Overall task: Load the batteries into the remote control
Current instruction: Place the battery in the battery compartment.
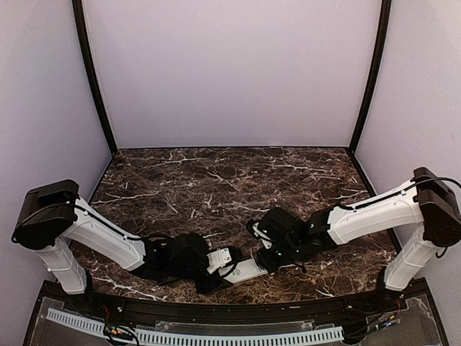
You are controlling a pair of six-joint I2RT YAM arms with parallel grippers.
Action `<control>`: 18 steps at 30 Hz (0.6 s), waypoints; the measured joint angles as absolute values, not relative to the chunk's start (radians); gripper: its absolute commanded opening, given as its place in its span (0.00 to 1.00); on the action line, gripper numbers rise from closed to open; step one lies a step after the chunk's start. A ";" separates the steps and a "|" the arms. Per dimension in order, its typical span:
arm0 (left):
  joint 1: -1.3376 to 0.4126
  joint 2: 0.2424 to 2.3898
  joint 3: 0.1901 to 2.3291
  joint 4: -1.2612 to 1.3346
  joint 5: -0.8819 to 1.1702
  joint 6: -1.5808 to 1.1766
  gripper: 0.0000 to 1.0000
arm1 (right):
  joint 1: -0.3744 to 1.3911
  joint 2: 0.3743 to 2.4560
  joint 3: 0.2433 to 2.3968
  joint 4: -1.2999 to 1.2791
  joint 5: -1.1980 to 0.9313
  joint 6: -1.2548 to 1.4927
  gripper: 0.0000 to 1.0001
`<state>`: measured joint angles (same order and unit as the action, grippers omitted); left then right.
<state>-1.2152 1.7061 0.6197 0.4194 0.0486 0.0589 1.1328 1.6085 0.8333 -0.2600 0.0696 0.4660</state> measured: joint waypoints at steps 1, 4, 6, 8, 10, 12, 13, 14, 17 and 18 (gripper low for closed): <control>-1.215 1.706 0.620 0.419 0.049 0.059 0.00 | 1.133 1.608 0.835 -0.265 0.073 0.466 0.21; -1.215 1.706 0.620 0.419 0.050 0.059 0.00 | 1.132 1.608 0.845 -0.296 0.091 0.466 0.22; -1.215 1.706 0.620 0.419 0.052 0.059 0.00 | 1.131 1.611 0.852 -0.332 0.087 0.466 0.22; -1.215 1.706 0.620 0.419 0.052 0.059 0.00 | 1.131 1.611 0.864 -0.363 0.083 0.465 0.24; -1.215 1.706 0.620 0.419 0.053 0.059 0.00 | 1.130 1.610 0.876 -0.384 0.080 0.466 0.25; -1.215 1.706 0.620 0.419 0.054 0.059 0.00 | 1.128 1.606 0.891 -0.406 0.074 0.465 0.25; -1.215 1.706 0.620 0.419 0.055 0.059 0.00 | 1.126 1.604 0.901 -0.415 0.071 0.465 0.25; -1.215 1.706 0.620 0.419 0.056 0.060 0.00 | 1.125 1.601 0.911 -0.421 0.067 0.465 0.25; -1.215 1.706 0.620 0.419 0.056 0.059 0.00 | 1.119 1.600 0.942 -0.434 0.064 0.466 0.23; -1.215 1.706 0.620 0.419 0.057 0.060 0.00 | 1.116 1.600 0.950 -0.436 0.065 0.467 0.22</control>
<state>-1.2152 1.7061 0.6201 0.4191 0.0566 0.0597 1.1164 1.6001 0.9501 -0.4362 0.0647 0.4667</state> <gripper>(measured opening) 0.577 0.239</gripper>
